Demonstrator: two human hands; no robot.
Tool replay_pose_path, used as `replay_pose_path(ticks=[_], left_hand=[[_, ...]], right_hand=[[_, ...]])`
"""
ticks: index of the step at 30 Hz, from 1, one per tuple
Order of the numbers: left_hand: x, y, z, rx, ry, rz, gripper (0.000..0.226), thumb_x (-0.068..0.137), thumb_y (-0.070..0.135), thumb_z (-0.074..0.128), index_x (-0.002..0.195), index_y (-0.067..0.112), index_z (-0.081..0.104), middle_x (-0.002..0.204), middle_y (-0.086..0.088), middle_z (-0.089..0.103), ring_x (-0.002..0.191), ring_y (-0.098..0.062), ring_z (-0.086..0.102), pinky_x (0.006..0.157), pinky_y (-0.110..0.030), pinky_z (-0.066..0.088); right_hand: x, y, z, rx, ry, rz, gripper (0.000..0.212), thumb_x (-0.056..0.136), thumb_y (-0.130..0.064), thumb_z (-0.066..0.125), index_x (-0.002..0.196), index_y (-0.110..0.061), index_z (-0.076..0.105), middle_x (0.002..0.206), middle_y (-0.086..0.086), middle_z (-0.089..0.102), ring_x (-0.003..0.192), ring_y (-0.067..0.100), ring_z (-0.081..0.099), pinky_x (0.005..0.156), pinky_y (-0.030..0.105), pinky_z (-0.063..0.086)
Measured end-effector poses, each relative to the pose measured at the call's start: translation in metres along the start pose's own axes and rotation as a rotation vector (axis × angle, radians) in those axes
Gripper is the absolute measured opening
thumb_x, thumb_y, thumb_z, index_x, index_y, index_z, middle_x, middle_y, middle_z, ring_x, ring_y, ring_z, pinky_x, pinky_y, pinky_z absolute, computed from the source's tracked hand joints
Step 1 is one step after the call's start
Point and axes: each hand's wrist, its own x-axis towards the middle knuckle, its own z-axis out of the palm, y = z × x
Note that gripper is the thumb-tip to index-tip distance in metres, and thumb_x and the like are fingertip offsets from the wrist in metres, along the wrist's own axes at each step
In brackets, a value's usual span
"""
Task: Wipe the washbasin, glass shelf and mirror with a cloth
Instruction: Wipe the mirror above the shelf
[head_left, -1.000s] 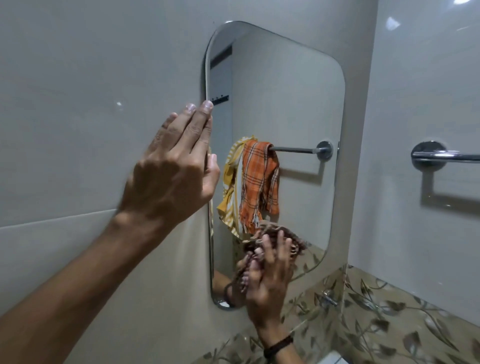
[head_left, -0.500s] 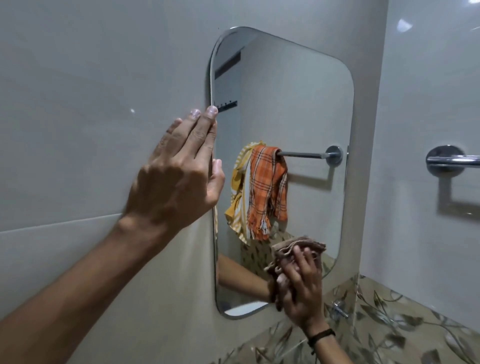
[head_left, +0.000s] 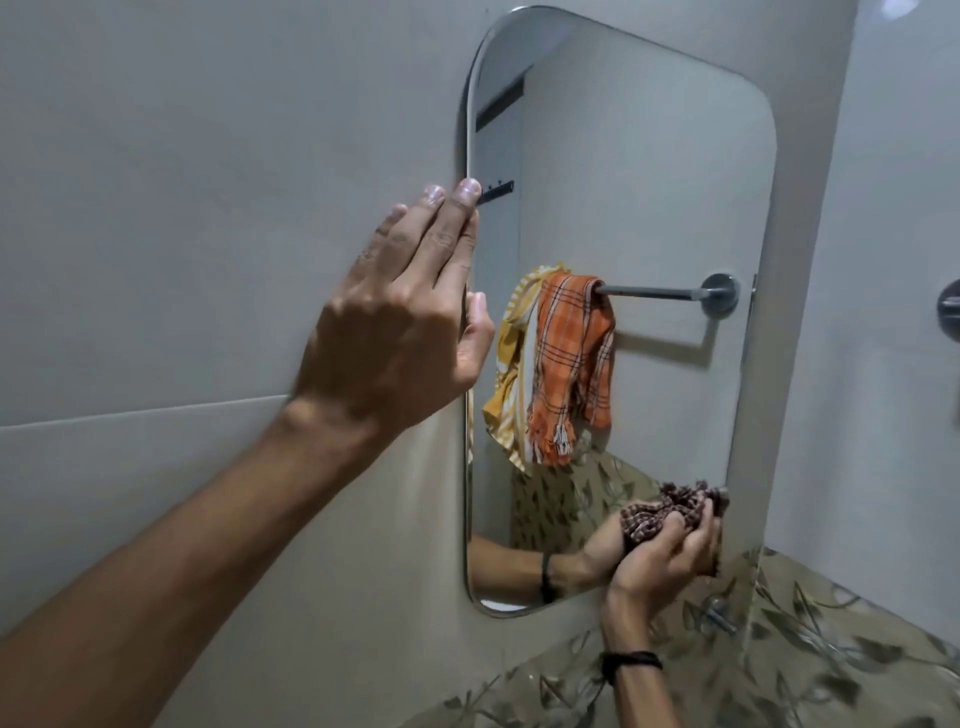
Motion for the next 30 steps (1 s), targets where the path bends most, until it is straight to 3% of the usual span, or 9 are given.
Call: replay_pose_path(ticks=[5,11,16,20,22,24,27,30], left_hand=[[-0.001,0.001,0.001,0.001,0.007,0.003,0.059,0.097,0.028,0.035,0.150,0.001,0.041,0.160,-0.009,0.035,0.146,-0.025,0.037,0.121,-0.039,0.027],[-0.001,0.001,0.001,-0.011,0.014,-0.001,0.059,0.097,0.028,0.038,0.149,0.002,0.042,0.159,-0.009,0.036,0.145,-0.025,0.038,0.121,-0.039,0.028],[-0.001,-0.001,0.001,-0.011,0.020,-0.003,0.058,0.097,0.028,0.039,0.149,0.002,0.041,0.159,-0.009,0.036,0.145,-0.025,0.038,0.121,-0.040,0.029],[-0.001,-0.001,0.001,-0.002,0.008,0.001,0.058,0.098,0.029,0.038,0.150,0.001,0.041,0.160,-0.009,0.035,0.146,-0.025,0.037,0.121,-0.040,0.028],[-0.001,-0.001,0.001,0.002,0.009,0.003,0.058,0.098,0.029,0.038,0.150,0.001,0.040,0.160,-0.009,0.035,0.146,-0.025,0.037,0.121,-0.040,0.028],[-0.001,-0.001,0.001,0.007,0.013,0.001,0.058,0.098,0.029,0.037,0.150,0.002,0.041,0.160,-0.009,0.035,0.146,-0.025,0.037,0.121,-0.039,0.028],[-0.001,0.001,0.001,0.007,0.022,0.001,0.058,0.098,0.028,0.035,0.150,0.002,0.041,0.160,-0.008,0.035,0.146,-0.024,0.037,0.121,-0.039,0.029],[-0.001,0.001,0.002,0.007,0.054,0.000,0.057,0.098,0.027,0.038,0.148,0.002,0.043,0.159,-0.008,0.037,0.145,-0.024,0.039,0.119,-0.040,0.031]], right_hand=[[-0.067,-0.022,0.000,-0.084,-0.081,-0.210,0.053,0.100,-0.036,0.037,0.147,-0.014,0.048,0.159,0.011,0.036,0.149,0.029,0.028,0.119,0.052,0.026],[-0.136,-0.037,-0.016,-0.218,-0.448,-0.882,0.052,0.096,-0.026,0.038,0.147,-0.023,0.047,0.155,0.015,0.041,0.148,0.039,0.030,0.117,0.058,0.028],[-0.111,-0.014,-0.033,-0.284,-0.612,-1.359,0.051,0.097,-0.043,0.045,0.147,-0.038,0.047,0.158,0.000,0.040,0.146,0.029,0.036,0.116,0.053,0.030],[-0.061,-0.006,-0.036,-0.265,-0.685,-1.574,0.052,0.093,-0.044,0.050,0.145,-0.042,0.048,0.158,-0.005,0.041,0.144,0.023,0.040,0.119,0.049,0.028],[-0.039,-0.002,-0.035,-0.270,-0.695,-1.558,0.055,0.093,-0.045,0.051,0.147,-0.041,0.045,0.159,-0.004,0.038,0.146,0.025,0.038,0.120,0.049,0.025],[-0.015,0.005,-0.033,-0.256,-0.648,-1.421,0.054,0.096,-0.043,0.048,0.150,-0.038,0.043,0.160,-0.001,0.036,0.147,0.029,0.034,0.118,0.056,0.026],[0.025,0.011,-0.028,-0.234,-0.511,-1.080,0.050,0.102,-0.036,0.039,0.153,-0.035,0.037,0.163,0.001,0.028,0.150,0.034,0.025,0.115,0.065,0.026],[0.053,0.010,-0.025,-0.179,-0.405,-0.682,0.053,0.099,-0.030,0.038,0.152,-0.027,0.039,0.164,-0.003,0.025,0.153,0.031,0.018,0.120,0.059,0.021]])
